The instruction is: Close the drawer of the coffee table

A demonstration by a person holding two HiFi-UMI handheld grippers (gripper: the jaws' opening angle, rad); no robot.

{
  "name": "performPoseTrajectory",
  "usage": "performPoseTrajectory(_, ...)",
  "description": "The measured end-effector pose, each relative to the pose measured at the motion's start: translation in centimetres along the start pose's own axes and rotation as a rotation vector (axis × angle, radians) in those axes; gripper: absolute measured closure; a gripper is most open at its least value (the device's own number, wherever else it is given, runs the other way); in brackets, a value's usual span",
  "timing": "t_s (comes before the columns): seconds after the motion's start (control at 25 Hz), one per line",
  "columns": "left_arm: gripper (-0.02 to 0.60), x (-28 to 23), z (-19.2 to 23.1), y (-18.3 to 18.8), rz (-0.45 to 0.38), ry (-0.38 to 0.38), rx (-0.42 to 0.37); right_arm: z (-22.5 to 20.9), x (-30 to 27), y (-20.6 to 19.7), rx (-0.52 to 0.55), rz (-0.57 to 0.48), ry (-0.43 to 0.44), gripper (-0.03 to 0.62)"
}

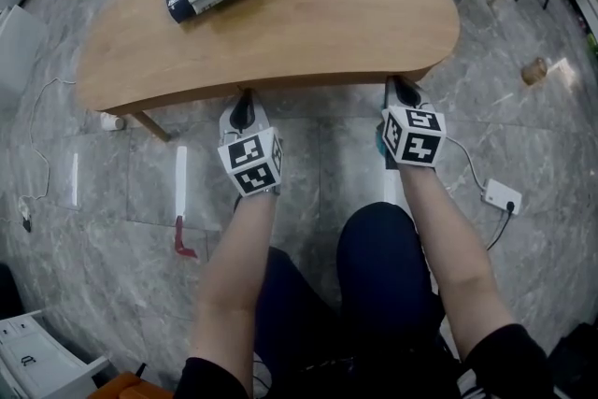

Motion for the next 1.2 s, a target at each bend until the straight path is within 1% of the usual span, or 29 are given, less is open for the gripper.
performPoseTrajectory(0.16, 0.578, 1.5, -1.0, 1.1, 0.030, -0.014, 0.022, 2.1, 1.7, 0.6, 0.041, 0.025, 0.064, 0.592)
performPoseTrajectory(0.24, 0.578, 2.1, -1.7, 2.5, 0.046, -0.024, 0.034, 3.1, 2.5, 1.2, 0.070, 0.048, 0.086, 0.592)
performPoseTrajectory(0.36, 0.578, 3.4, -3.2, 4.6, 0.082, -0.037, 0.082, 4.6, 4.5, 2.5, 0.108, 0.106, 0.124, 0.594)
performPoseTrajectory(0.52, 0.578, 6.3, -5.7, 8.4, 0.141, -0.066, 0.125, 5.7, 9.1, 5.8, 0.152, 0.167, 0.168, 0.592)
performPoseTrajectory(0.68, 0.578, 9.5, -8.3, 13.9, 0.207, -0.085, 0.148, 5.9, 14.2, 11.2, 0.154, 0.217, 0.218, 0.592)
performPoseTrajectory(0.8, 0.578, 12.2, -10.0, 18.8, 0.236, -0.104, 0.160, 5.6, 17.9, 16.2, 0.143, 0.223, 0.234, 0.593)
performPoseTrajectory(1.08, 0.578, 20.6, -13.2, 30.0, 0.259, -0.137, 0.181, 5.7, 27.8, 27.6, 0.175, 0.179, 0.293, 0.594)
performPoseTrajectory(1.2, 0.578, 25.2, -14.1, 35.1, 0.245, -0.146, 0.173, 6.2, 32.9, 32.1, 0.194, 0.148, 0.333, 0.592)
Point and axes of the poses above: the fingertips, and each gripper's own axes: x backward along the fingers, z to its left, y out of its top, the point moved 2 cm from there along x, backward along the fingers, and after that the axes turned 14 degrees about -y, right-handed, at the moved point
